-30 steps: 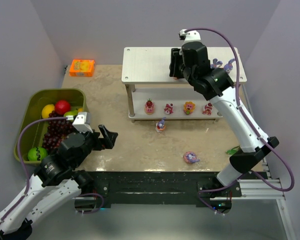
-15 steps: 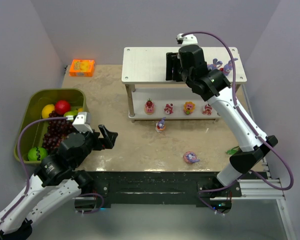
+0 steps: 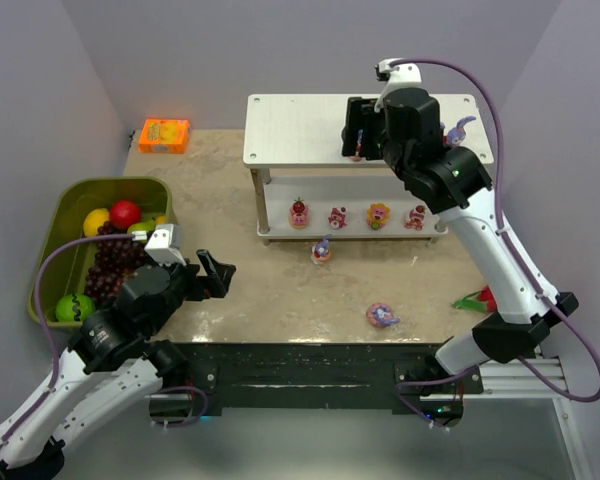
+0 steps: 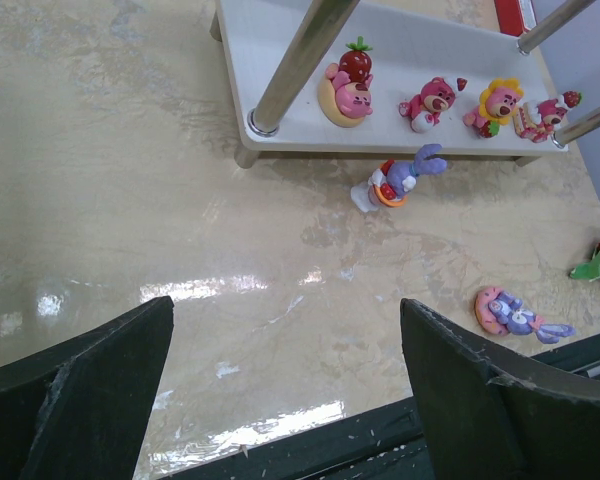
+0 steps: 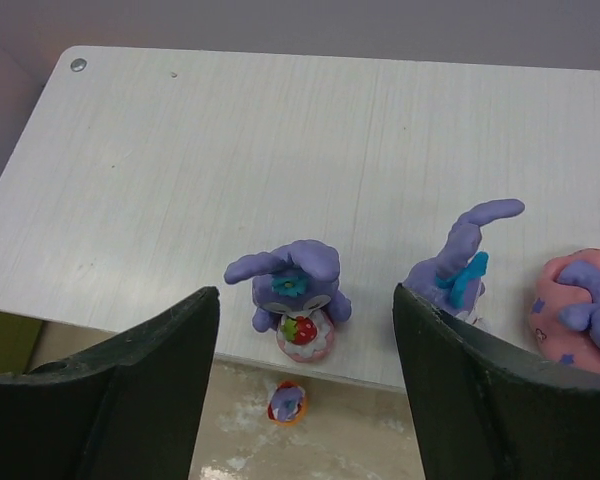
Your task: Place and organize the plastic toys onto the shelf
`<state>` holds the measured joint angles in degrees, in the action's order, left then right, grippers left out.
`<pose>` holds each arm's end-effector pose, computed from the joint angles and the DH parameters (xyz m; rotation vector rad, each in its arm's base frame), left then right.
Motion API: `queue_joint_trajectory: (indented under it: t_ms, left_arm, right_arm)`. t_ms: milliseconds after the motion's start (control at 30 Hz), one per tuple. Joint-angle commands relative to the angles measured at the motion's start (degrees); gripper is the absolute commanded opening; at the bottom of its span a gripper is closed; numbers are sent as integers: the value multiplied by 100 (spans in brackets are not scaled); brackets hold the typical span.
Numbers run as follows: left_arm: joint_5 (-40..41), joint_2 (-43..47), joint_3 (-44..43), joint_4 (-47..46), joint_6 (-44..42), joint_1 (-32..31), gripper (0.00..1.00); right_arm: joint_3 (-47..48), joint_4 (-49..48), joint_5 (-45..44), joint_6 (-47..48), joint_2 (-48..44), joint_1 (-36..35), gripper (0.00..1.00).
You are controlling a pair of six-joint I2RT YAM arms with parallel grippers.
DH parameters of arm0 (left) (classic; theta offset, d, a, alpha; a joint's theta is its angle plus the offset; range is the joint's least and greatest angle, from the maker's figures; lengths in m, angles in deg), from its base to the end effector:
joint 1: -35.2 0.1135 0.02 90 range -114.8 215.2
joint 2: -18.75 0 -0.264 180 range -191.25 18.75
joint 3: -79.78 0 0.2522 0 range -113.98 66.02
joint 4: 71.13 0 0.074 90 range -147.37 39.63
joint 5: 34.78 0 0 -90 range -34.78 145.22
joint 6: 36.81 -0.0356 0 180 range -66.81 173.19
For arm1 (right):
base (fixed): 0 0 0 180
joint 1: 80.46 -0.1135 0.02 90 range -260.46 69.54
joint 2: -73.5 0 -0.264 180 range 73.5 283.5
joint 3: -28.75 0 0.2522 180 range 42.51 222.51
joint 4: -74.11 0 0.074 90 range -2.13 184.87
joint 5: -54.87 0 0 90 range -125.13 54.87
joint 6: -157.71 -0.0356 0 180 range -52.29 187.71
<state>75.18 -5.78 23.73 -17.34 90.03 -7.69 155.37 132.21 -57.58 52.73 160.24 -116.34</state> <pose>0.0773 -0.0553 0.3142 -0.1281 1.9757 -0.5802 0.2511 0.1648 0.5054 -0.0744 1.8696 0.2435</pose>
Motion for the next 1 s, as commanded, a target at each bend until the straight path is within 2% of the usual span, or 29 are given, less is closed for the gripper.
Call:
queue_joint_trajectory:
  t_ms: [0, 100, 233, 267, 467, 500, 600, 767, 967]
  left_arm:
    - [95, -16, 27, -127, 7, -35, 99]
    - [95, -16, 27, -127, 7, -26, 100]
    - [95, -34, 27, -118, 16, -26, 99]
    - [95, -25, 18, -127, 8, -26, 100]
    - [95, -25, 27, -127, 8, -26, 100]
    - [95, -42, 27, -127, 7, -26, 100]
    - [95, -34, 27, -127, 16, -26, 99]
    - [104, -34, 27, -127, 7, -35, 99]
    - [113, -34, 27, -110, 16, -35, 99]
  right_arm:
    - [87, -294, 285, 39, -227, 2, 73]
    - [-44, -399, 391, 22, -403, 2, 71]
    - [-334, -505, 453, -5, -675, -7, 64]
    - [-387, -522, 462, -13, -745, 2, 56]
    - [-1011, -601, 514, -66, -1097, 2, 33]
    - [-1081, -610, 514, -75, -1115, -7, 24]
    - [-1362, -645, 523, -93, -1168, 2, 12]
    - [-1530, -716, 567, -136, -1080, 2, 3]
    - [-1653, -847, 594, -172, -966, 2, 1]
